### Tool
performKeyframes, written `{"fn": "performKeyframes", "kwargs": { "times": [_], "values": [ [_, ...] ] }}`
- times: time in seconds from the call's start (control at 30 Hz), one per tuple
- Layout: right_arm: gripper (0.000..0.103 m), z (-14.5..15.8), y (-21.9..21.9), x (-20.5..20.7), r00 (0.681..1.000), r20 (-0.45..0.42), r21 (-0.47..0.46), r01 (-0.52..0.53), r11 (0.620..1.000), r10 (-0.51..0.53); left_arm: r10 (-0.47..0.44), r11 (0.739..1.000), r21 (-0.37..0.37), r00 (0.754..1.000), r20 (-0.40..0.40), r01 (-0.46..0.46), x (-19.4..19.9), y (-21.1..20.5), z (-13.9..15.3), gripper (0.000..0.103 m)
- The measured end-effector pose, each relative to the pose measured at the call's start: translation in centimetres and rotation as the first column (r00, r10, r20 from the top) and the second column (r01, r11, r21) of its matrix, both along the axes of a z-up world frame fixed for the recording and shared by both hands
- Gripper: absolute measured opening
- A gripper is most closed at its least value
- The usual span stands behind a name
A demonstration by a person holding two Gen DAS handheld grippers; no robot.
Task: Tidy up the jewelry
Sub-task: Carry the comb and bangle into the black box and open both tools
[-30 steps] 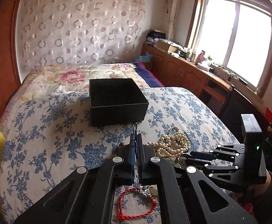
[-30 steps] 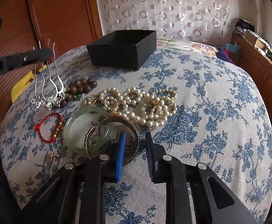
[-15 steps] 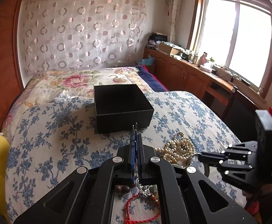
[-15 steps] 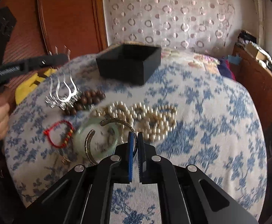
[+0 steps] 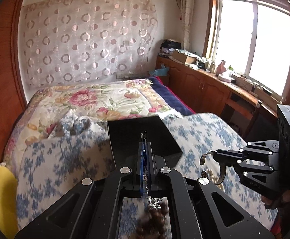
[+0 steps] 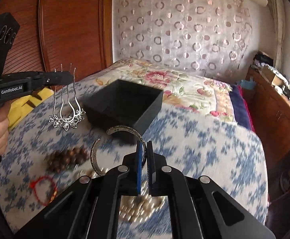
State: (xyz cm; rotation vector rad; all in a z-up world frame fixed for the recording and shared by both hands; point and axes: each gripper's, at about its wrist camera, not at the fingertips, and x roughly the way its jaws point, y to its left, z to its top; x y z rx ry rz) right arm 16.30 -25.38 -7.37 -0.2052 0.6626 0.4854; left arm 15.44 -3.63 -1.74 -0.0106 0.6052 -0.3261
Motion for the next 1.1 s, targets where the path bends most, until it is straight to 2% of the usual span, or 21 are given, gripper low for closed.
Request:
{"fn": "performKeyframes", "kwargs": {
  "times": [0.27,0.63,0.7,0.77,0.8,1.1],
  "values": [
    [0.005,1.7,0.7,4.8,0.999,0.035,-0.010,-0.008,1.000,0.009,0.002,1.000,0.010,1.000,-0.008,-0.002,4.9,-0.6,0.2,0.001],
    [0.005,0.9,2.0,9.2,0.999,0.015,-0.024,-0.041,0.999,0.041,-0.016,1.000,-0.008,0.997,-0.082,0.015,9.3,-1.7,-2.3,0.001],
    [0.005,0.8,2.1,9.6,0.999,0.011,-0.025,-0.044,0.999,0.044,-0.021,1.000,-0.024,0.995,-0.096,0.019,9.8,-1.6,-2.4,0.005],
    [0.005,0.7,2.2,9.9,0.999,0.009,-0.029,-0.048,0.998,0.048,-0.009,1.000,-0.022,0.996,-0.092,0.007,10.1,-1.4,-2.3,0.031],
    [0.005,0.6,2.4,10.0,0.999,0.008,-0.032,-0.051,0.998,0.051,-0.005,1.000,-0.024,0.996,-0.085,0.003,10.1,-1.1,-2.2,0.034],
    [0.005,0.1,5.1,9.9,0.993,0.003,-0.065,-0.115,0.991,0.115,0.050,0.998,0.032,0.997,-0.067,-0.048,8.6,1.2,-1.6,0.036]
  ]
}}
